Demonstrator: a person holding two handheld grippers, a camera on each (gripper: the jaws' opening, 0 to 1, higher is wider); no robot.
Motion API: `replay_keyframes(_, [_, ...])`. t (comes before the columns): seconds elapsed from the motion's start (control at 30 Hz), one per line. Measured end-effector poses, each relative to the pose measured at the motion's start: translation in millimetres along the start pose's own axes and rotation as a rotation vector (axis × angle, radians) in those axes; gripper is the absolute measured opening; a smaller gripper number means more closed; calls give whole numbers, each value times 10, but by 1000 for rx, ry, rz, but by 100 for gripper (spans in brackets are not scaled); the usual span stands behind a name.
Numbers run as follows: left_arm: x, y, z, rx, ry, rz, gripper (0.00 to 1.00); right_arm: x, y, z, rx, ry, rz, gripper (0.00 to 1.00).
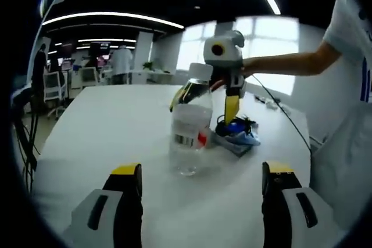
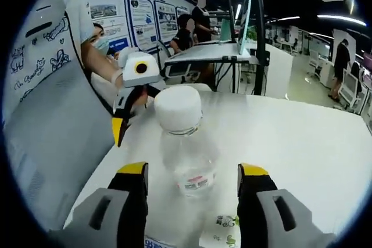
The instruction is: Arrange the tabletop items into an orderly group along one side of the table until the central work area is clear of visible clutter.
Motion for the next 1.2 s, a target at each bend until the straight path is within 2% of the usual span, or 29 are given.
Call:
replay_keyframes(0.03, [2,-4,4,-6,2,1,82,21,-5,1,-9,-5,-8,58])
replay_keyframes(0.07, [2,-22,23,-13,-1,0,81,48,7,22,-66,-31,-7,58])
replay_keyframes(0.23, [17,1,50,-20,-11,3,81,98,89,59,-50,-16,-20,56])
replay_keyframes(0.37, [19,3,72,-25,-17,4,81,133,125,71,-71,-4,-36,51])
replay_keyframes(0.47, [11,-24,100,-30,-23,4,80,166,43,52,-66,2,-54,51])
replay_keyframes(0.63, [-7,-51,134,-40,-28,2,80,219,99,60,-70,12,-60,47])
replay_keyframes(0.8, [-25,-44,150,-51,-29,-3,80,263,65,49,-96,20,-76,40])
replay_keyframes(1.03, [-29,-26,165,-69,-31,-5,79,279,29,45,-62,49,-27,39])
replay_keyframes(1.2, [-25,-34,164,-72,-27,-5,79,307,-11,44,-20,73,46,38])
Point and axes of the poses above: the point that each gripper's makers call its tool centre point, and the gripper's own axes: x roughly forward along the fingers, y roughly to its right, z roughly out of its underside, the point moved 7 cm from there along -x, roughly backward along the fingers, and after that the axes turned 8 degrees about x, right-handed, at the moved point
